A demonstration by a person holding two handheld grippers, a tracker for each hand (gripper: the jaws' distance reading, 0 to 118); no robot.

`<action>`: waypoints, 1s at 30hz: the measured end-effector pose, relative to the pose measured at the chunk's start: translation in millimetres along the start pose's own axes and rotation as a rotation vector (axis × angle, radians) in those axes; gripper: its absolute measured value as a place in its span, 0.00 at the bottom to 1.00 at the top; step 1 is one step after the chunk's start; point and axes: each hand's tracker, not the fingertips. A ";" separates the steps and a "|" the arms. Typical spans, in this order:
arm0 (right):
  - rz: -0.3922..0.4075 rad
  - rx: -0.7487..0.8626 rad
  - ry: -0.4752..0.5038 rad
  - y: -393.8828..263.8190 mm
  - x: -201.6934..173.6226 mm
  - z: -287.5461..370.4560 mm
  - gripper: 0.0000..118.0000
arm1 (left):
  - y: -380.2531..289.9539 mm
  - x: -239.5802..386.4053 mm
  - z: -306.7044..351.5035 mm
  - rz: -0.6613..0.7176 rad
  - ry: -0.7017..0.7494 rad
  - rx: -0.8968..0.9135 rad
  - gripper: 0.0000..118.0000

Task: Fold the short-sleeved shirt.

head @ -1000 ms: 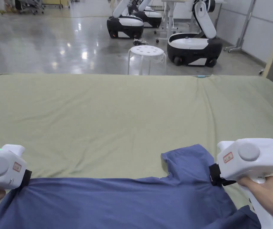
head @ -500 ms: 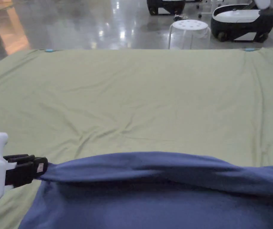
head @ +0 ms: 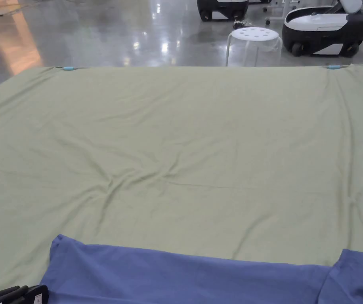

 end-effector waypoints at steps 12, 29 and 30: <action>0.043 0.305 -0.119 20.2 -28.7 67.3 0.64 | 0.5 70.2 93.4 -0.286 0.017 0.505 0.48; 0.223 0.554 0.051 63.8 -133.5 48.9 0.00 | 8.6 174.9 95.8 -0.467 0.129 0.661 0.03; 0.224 0.544 0.057 64.6 -133.5 47.6 0.00 | 9.8 176.5 95.6 -0.484 0.136 0.639 0.03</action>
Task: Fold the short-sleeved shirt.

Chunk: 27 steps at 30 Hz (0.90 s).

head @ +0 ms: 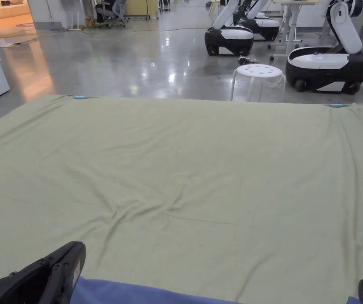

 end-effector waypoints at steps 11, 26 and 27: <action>-0.011 -0.038 -0.009 -9.6 5.7 2.1 0.00 | -14.7 -47.3 -2.7 0.244 -0.001 -0.096 0.02; -0.067 -0.129 0.060 -28.4 16.5 6.4 0.00 | -202.3 -194.4 -106.1 1.120 -0.248 -0.489 0.60; -0.065 -0.136 0.060 -28.4 16.0 6.6 0.00 | -208.9 -194.0 -113.5 1.170 -0.305 -0.516 0.60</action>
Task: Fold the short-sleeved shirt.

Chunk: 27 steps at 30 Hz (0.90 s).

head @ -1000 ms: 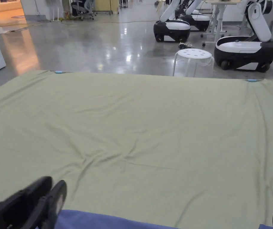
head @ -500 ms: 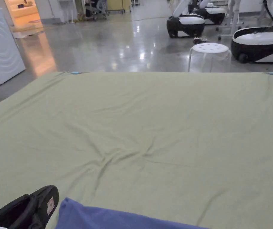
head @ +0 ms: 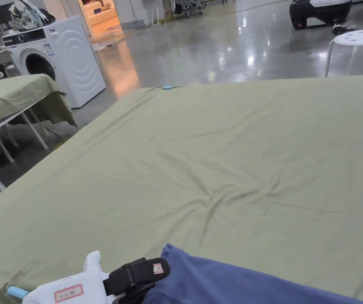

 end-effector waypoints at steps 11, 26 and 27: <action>-0.025 -0.031 -0.004 -3.8 1.1 3.8 0.00 | -15.5 9.0 -43.8 0.087 -0.146 -0.091 0.06; -0.200 -0.014 -0.015 -16.7 30.7 9.6 0.00 | 49.4 136.4 99.5 -0.219 0.067 0.267 0.06; -0.214 -0.010 -0.016 -16.6 31.8 9.6 0.00 | 41.2 149.1 89.3 -0.247 0.034 0.257 0.06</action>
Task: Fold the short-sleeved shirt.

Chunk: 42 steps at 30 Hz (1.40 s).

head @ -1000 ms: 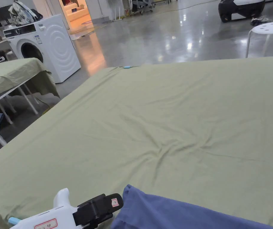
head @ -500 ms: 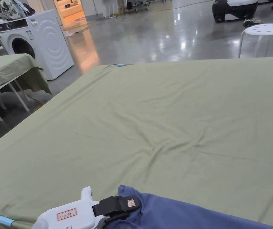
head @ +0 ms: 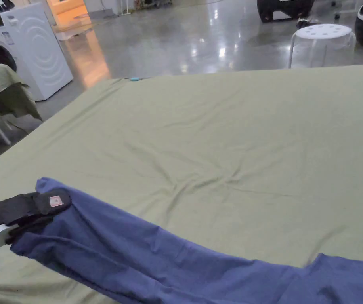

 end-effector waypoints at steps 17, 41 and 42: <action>-0.070 0.000 -0.024 -11.8 10.8 24.1 0.00 | -199.0 106.3 -187.5 -0.159 -0.160 -0.425 0.33; -0.140 -0.047 0.019 -22.4 15.6 12.7 0.00 | -189.3 72.3 -150.0 -0.035 -0.235 -0.384 0.18; -0.137 -0.046 0.023 -22.2 15.8 12.2 0.00 | -173.6 58.2 -135.4 -0.009 -0.229 -0.341 0.40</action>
